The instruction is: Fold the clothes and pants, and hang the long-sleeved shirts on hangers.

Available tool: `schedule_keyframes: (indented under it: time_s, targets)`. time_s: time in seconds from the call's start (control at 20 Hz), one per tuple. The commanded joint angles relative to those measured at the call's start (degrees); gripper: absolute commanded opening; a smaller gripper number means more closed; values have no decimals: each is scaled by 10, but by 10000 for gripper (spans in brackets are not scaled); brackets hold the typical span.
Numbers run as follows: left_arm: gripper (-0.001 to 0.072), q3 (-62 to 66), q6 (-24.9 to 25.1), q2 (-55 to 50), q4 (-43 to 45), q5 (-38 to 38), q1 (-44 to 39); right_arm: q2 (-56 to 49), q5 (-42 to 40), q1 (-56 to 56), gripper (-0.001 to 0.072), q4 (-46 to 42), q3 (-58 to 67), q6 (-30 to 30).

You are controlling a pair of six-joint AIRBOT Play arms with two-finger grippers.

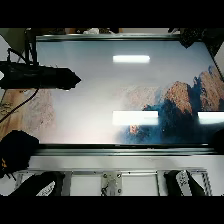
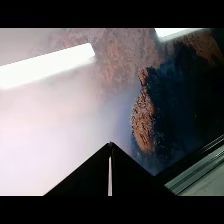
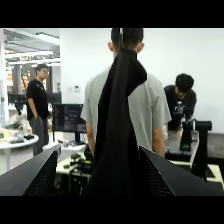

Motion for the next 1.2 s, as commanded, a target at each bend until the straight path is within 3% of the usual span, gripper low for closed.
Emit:
schedule_keyframes:
  time_s: [0.0, 0.1, 0.3, 0.5, 0.65, 0.9, 1.05, 1.15]
  targets:
    - [16, 0, 0, 0, 0, -6, 0, 48, 7, 9, 537, 1, 0, 0]
    - [16, 0, 0, 0, 0, -6, 0, 85, 55, 31, 536, 1, 0, 17]
    - [16, 0, 0, 0, 1, -7, 0, 123, 361, 108, 537, 10, 0, 26]
    - [16, 0, 0, 0, 1, -9, 0, 65, 623, 272, 536, 93, 0, -3]
    - [16, 0, 0, 0, 1, -3, 0, -6, 707, 443, 537, 102, 0, -9]
    - [16, -72, 0, 32, -1, 61, 0, -111, 716, 685, 533, 103, -1, -9]
    - [16, -129, 0, 68, -1, 91, 0, -144, 716, 746, 283, 103, -1, -9]
    - [16, -156, 0, 90, -1, 112, 0, -151, 717, 761, 5, 103, -1, -9]
